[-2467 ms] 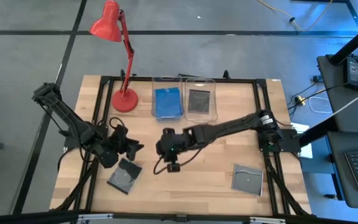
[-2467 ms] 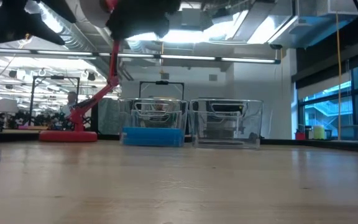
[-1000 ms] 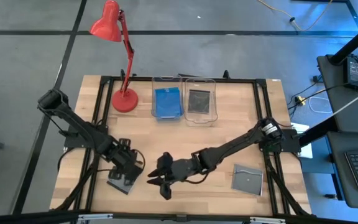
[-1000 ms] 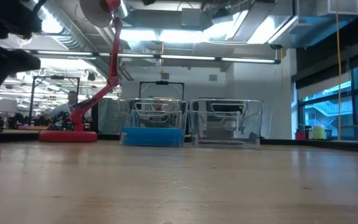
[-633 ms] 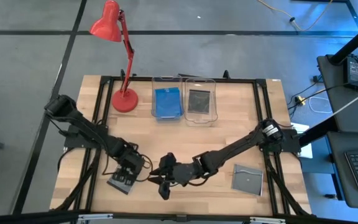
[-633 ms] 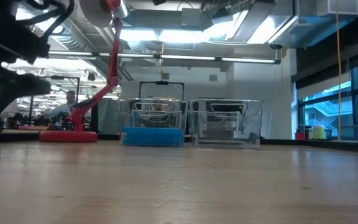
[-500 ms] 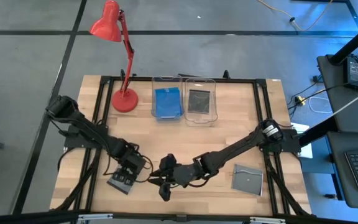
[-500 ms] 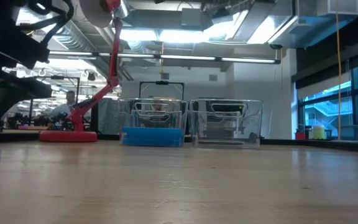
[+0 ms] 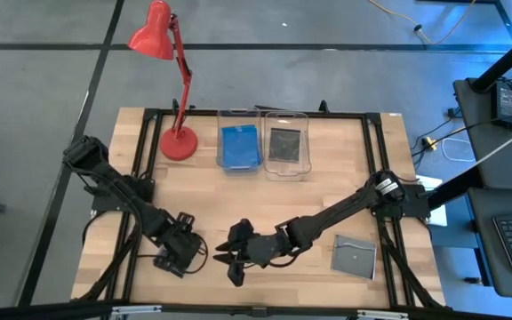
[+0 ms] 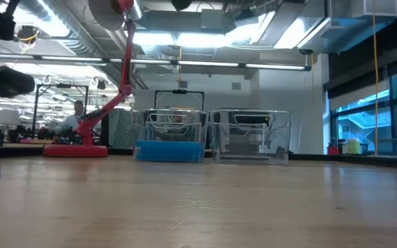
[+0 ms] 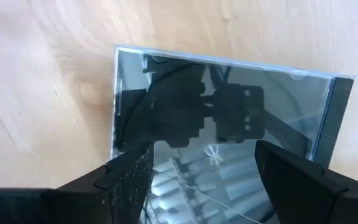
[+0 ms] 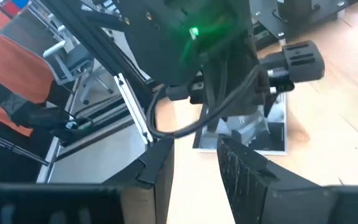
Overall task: Pick & place jewel cases by type
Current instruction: Put the left black CD case into the right transparent bin
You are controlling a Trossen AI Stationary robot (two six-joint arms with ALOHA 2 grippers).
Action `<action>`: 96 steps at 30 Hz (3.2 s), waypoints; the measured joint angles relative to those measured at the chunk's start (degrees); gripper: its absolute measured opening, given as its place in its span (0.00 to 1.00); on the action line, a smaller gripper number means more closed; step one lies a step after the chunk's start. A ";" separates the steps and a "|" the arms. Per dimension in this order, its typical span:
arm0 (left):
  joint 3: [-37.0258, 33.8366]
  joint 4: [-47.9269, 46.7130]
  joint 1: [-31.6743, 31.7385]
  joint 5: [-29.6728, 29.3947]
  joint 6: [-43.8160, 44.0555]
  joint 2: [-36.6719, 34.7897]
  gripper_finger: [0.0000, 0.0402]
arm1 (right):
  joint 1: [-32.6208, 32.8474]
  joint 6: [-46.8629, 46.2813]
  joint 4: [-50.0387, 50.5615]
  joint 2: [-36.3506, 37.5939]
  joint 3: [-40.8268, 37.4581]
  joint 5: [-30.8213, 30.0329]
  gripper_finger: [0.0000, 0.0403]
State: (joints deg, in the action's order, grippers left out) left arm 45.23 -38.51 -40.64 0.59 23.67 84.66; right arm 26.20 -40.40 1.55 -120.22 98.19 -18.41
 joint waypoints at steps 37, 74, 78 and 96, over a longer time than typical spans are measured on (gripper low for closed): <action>0.22 2.78 1.14 0.38 21.76 5.22 0.69 | -0.11 -2.49 9.57 -0.09 0.11 -0.04 0.31; -0.09 16.36 31.24 -7.51 32.58 5.49 0.69 | 2.29 -6.91 13.79 -6.11 -0.02 -11.94 0.31; -0.09 17.01 32.09 -5.96 30.71 5.49 0.69 | 1.76 -4.16 9.33 -8.95 -0.02 -13.30 0.31; -0.07 16.85 32.58 -4.97 27.59 5.40 0.69 | -0.53 -1.07 -2.40 -17.50 0.02 -17.19 0.31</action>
State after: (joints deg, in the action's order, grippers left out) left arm 45.17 -21.66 -8.05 -4.38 51.27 90.06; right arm 25.67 -41.47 -0.85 -137.73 98.21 -35.60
